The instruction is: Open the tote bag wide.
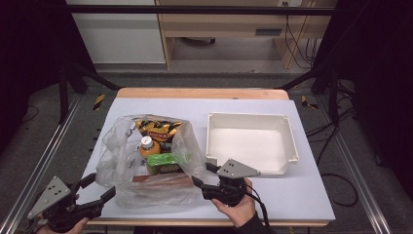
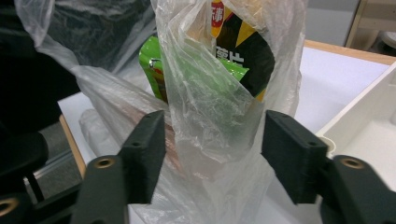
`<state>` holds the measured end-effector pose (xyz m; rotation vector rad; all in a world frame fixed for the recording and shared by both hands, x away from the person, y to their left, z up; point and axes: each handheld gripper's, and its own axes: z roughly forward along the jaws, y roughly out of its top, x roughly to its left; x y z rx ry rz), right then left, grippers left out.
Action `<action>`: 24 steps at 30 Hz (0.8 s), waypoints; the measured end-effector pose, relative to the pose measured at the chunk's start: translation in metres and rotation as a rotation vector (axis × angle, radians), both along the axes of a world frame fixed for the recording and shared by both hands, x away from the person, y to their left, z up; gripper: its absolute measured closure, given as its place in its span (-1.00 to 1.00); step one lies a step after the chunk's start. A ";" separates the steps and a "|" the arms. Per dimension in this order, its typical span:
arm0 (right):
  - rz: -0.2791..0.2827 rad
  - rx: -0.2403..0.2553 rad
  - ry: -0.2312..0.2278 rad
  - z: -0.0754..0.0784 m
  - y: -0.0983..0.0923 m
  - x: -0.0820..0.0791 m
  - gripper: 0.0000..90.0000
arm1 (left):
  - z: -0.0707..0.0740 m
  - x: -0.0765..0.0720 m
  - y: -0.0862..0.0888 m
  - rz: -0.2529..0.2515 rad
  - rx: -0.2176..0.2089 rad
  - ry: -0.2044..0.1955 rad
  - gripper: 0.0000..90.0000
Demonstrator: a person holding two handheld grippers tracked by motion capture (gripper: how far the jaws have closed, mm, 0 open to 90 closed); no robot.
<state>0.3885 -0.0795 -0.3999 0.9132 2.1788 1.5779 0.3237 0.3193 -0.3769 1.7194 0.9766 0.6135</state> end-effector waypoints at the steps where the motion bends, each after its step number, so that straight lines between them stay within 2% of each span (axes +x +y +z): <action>1: -0.001 -0.011 -0.002 0.000 0.002 0.001 -0.03 | 0.003 0.000 -0.003 -0.001 0.007 -0.006 -0.55; 3: -0.002 -0.014 0.000 0.000 0.003 0.002 0.05 | 0.006 0.002 -0.006 0.001 0.008 -0.010 -0.54; 4: -0.002 -0.021 0.005 -0.001 0.005 0.005 0.15 | 0.011 0.007 -0.010 0.011 0.008 -0.008 -0.52; 5: -0.002 -0.021 0.005 -0.001 0.005 0.005 0.15 | 0.011 0.007 -0.010 0.011 0.008 -0.008 -0.44; 6: -0.006 -0.019 0.006 -0.001 0.005 0.005 0.23 | 0.012 0.011 -0.011 0.020 0.010 0.001 -0.44; 7: -0.006 -0.024 0.009 -0.002 0.005 0.007 0.33 | 0.011 0.018 -0.011 0.051 0.022 0.030 -0.21; 9: -0.012 -0.027 0.009 -0.002 0.004 0.007 0.49 | 0.007 0.022 -0.010 0.084 0.052 0.058 0.13; 13: -0.009 -0.043 0.024 -0.003 -0.001 0.008 0.84 | 0.002 0.021 -0.008 0.071 0.046 0.085 0.54; 14: -0.009 -0.043 0.024 -0.003 -0.001 0.008 0.84 | 0.000 0.021 -0.007 0.069 0.046 0.093 0.54; 15: -0.005 -0.048 0.038 -0.004 -0.003 0.007 0.95 | -0.005 0.020 -0.006 0.062 0.043 0.113 0.70; 17: -0.010 -0.063 0.043 -0.005 -0.005 0.006 0.99 | -0.012 0.021 -0.004 0.061 0.044 0.144 0.80; 19: -0.014 -0.067 0.057 -0.007 -0.007 0.006 0.99 | -0.017 0.021 -0.002 0.061 0.042 0.159 0.86; 22: -0.020 -0.064 0.074 -0.011 -0.010 0.006 1.00 | -0.032 0.022 0.000 0.053 0.043 0.213 0.89; 23: -0.022 -0.064 0.097 -0.015 -0.013 0.006 1.00 | -0.041 0.023 0.000 0.051 0.052 0.249 0.90; 24: -0.022 -0.064 0.108 -0.018 -0.014 0.006 1.00 | -0.045 0.024 0.001 0.047 0.055 0.262 0.90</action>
